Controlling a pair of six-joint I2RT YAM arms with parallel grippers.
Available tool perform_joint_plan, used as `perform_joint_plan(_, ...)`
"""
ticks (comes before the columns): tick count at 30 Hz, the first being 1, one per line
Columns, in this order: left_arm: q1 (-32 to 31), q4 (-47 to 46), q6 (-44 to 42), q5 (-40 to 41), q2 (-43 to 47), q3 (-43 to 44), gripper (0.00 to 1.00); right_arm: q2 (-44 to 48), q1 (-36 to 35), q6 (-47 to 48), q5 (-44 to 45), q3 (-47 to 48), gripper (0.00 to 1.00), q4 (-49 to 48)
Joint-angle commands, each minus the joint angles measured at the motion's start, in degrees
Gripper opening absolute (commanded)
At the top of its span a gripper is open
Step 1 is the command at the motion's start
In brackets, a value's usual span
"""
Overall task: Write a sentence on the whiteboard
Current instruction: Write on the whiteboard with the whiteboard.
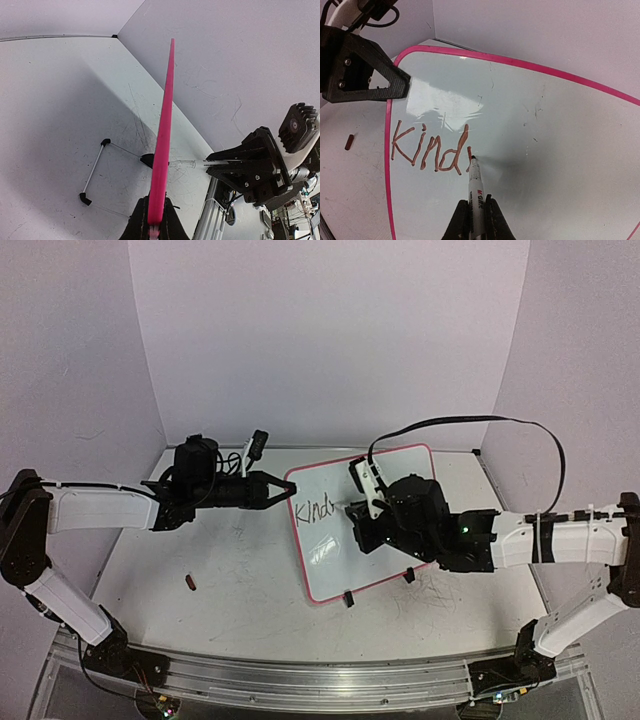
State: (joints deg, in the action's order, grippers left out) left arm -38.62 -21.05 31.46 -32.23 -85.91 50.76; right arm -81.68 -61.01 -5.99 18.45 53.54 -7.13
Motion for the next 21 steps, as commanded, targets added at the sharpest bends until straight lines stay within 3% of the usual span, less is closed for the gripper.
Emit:
perform_joint_plan(1, -0.2, -0.48, 1.37, 0.35, 0.81, 1.68, 0.0, -1.15, 0.6, 0.63, 1.61, 2.8, 0.0, -3.06)
perform_joint_plan(21, -0.29, -0.48, 1.28, 0.52, 0.89, 1.43, 0.0, 0.95, 0.87, -2.06, 4.01, 0.83, 0.0, 1.32)
